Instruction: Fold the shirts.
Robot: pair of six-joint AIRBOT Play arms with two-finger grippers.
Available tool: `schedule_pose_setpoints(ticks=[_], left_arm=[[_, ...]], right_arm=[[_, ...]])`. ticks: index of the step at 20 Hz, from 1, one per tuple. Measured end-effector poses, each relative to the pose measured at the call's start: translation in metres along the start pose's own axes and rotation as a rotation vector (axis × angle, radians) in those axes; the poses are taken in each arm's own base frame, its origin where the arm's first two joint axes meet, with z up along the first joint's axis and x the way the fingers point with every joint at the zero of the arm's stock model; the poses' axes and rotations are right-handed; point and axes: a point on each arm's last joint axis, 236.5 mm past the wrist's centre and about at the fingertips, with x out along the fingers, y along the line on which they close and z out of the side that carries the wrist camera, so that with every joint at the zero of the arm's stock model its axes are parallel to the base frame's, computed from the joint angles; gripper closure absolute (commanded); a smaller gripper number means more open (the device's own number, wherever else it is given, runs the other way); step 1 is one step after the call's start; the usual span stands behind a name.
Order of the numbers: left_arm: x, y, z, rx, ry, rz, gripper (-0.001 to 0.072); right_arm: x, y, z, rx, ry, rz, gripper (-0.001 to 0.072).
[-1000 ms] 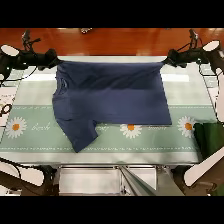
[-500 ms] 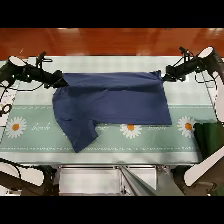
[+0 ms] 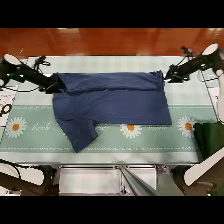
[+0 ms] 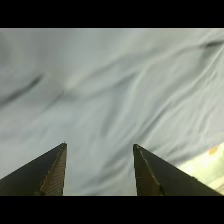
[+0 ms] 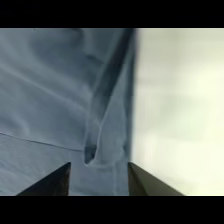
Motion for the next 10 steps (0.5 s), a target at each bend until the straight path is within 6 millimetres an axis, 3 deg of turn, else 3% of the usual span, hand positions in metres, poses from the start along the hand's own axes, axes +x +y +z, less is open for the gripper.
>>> schedule_pose_setpoints(ticks=[2,5,7,10], left_arm=[[-0.027,0.007,-0.012,-0.035,-0.026,0.018,0.0202],[-0.050,0.022,-0.046,-0.120,-0.101,0.044,0.0202],[-0.047,0.033,-0.081,-0.195,-0.138,0.038,0.0202],[-0.021,0.035,-0.136,-0.325,-0.182,-0.055,0.0202]], right_arm=[[-0.030,-0.018,-0.012,0.058,0.008,-0.030,0.0298],[-0.058,-0.048,-0.052,0.168,0.022,-0.068,0.0298],[-0.058,-0.056,-0.085,0.229,0.010,-0.043,0.0297],[-0.049,-0.064,-0.130,0.281,-0.068,-0.012,0.0293]])
